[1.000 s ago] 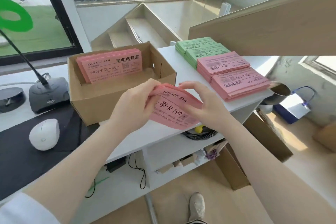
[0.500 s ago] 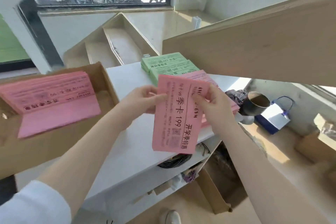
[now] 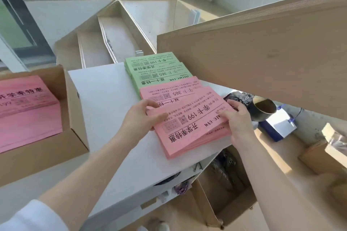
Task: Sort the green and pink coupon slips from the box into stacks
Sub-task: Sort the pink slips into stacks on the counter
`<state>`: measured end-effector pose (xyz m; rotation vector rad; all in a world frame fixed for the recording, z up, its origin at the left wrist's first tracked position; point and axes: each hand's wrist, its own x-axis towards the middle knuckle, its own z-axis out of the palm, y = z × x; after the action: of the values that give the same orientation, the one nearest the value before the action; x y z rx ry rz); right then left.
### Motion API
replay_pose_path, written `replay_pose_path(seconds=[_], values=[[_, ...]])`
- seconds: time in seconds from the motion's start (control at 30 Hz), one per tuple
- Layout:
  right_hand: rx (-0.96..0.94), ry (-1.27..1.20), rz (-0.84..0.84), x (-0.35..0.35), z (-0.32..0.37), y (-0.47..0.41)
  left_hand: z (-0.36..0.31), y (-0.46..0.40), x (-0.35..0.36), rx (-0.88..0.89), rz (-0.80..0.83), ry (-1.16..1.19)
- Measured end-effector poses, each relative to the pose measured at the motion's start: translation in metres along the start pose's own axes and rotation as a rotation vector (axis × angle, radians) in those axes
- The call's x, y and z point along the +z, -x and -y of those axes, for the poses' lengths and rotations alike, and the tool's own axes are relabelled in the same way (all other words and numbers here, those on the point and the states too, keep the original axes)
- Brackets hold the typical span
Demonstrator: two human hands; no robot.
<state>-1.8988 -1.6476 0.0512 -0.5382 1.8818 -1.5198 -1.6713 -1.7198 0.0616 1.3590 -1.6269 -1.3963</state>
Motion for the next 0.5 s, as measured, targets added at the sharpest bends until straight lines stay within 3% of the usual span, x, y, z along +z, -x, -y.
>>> replay_pose_path(seconds=[0.17, 0.27, 0.4, 0.5], values=[[-0.126, 0.448, 0.055, -0.017, -0.009, -0.007, 0.018, -0.003, 0.020, 0.031, -0.088, -0.217], [-0.150, 0.551, 0.041, -0.022, -0.014, -0.011, 0.024, -0.003, 0.028, 0.043, -0.163, -0.199], [-0.162, 0.888, -0.015, -0.020, -0.016, -0.017, 0.026, -0.002, 0.034, 0.112, -0.280, -0.180], [-0.185, 0.975, 0.016, -0.018, -0.013, -0.019, 0.031, 0.012, 0.036, -0.054, -0.258, 0.025]])
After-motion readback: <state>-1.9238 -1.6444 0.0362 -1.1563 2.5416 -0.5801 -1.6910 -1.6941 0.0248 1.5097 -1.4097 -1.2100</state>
